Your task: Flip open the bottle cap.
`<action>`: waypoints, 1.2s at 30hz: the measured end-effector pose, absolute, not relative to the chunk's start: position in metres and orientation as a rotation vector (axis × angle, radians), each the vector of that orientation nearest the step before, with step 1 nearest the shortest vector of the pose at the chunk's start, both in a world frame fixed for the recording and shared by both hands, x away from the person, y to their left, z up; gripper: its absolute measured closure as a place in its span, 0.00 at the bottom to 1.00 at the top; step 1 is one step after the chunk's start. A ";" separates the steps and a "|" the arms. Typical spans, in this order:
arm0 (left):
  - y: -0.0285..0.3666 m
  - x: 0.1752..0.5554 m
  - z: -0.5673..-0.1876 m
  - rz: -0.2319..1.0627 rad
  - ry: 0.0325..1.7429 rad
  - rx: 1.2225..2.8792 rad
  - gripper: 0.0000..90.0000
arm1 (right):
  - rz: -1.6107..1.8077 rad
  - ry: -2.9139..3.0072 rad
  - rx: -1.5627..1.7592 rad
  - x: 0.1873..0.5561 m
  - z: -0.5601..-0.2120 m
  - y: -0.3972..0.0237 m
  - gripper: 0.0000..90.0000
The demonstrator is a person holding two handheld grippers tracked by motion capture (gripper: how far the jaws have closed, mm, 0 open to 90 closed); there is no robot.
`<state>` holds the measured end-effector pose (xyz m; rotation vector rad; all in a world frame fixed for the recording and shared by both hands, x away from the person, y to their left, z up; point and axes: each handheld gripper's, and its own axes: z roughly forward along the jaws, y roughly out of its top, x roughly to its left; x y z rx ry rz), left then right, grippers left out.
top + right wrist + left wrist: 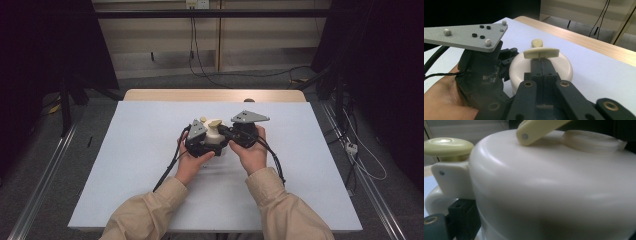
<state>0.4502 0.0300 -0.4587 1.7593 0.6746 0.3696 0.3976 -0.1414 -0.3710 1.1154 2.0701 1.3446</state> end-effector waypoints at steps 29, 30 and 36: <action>0.030 0.450 -0.459 0.371 0.674 1.759 0.06 | 1.347 2.057 1.109 0.401 -0.366 -0.142 1.00; 0.030 0.450 -0.459 0.371 0.674 1.759 0.06 | 1.344 2.059 1.110 0.402 -0.366 -0.142 1.00; 0.030 0.450 -0.459 0.371 0.674 1.757 0.06 | 1.346 2.059 1.107 0.402 -0.366 -0.141 1.00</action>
